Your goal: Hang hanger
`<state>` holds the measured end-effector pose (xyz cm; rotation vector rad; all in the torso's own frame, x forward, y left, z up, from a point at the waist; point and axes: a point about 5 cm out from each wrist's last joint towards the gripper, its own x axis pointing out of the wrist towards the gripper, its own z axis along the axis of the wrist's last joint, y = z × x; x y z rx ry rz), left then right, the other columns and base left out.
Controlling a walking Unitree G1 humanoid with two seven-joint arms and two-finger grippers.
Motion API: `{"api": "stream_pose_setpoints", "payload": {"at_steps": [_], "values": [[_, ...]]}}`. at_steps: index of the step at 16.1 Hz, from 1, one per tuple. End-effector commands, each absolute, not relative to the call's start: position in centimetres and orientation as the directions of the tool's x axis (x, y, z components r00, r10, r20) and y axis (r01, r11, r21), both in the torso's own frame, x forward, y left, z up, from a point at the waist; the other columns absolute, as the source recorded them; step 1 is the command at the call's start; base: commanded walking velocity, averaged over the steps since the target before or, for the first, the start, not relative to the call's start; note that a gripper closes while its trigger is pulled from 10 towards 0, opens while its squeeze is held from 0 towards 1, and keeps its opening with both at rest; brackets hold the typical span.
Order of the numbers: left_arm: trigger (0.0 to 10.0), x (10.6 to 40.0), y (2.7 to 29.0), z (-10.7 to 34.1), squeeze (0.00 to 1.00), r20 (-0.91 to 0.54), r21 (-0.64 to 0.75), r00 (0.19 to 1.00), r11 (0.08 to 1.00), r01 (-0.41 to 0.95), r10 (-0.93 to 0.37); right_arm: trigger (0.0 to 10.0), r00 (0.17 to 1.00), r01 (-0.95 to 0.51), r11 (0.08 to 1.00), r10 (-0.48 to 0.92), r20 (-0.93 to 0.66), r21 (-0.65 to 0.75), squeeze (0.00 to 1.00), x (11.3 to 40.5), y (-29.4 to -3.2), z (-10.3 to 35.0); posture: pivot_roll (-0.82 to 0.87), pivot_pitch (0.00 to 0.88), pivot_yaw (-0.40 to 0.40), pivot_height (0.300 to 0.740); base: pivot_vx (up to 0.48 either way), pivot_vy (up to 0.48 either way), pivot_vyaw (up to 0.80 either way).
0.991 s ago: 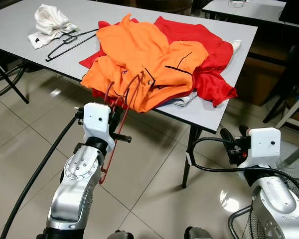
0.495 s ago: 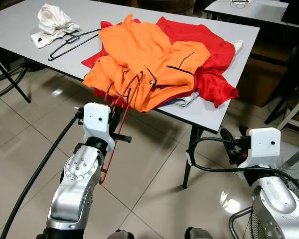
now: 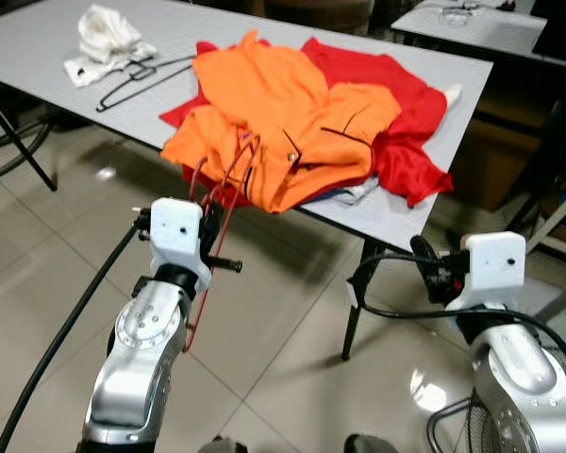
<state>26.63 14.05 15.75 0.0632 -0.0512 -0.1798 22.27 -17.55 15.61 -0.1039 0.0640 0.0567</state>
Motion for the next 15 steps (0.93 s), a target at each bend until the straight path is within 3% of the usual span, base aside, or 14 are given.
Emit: {"api": "stream_pose_setpoints", "payload": {"at_steps": [1, 15], "values": [[10.0, 26.47, 14.32, 16.18, 0.0, 0.067, 0.075, 0.984, 0.984, 0.159, -0.165, 10.0, 0.997, -0.065, 0.992, 0.059, -0.057, -0.105, 0.0, 22.19, -17.58, 15.93, -0.1, 0.09, 0.06, 0.74, 0.0, 0.0, 0.0], [10.0, 26.52, 14.36, 16.33, 0.0, 0.072, 0.079, 0.984, 0.984, 0.158, -0.164, 10.0, 0.997, -0.067, 0.993, 0.063, -0.045, -0.097, 0.0, 22.24, -17.44, 16.13, -0.1, 0.089, 0.063, 0.74, 0.0, 0.0, 0.0]]}}
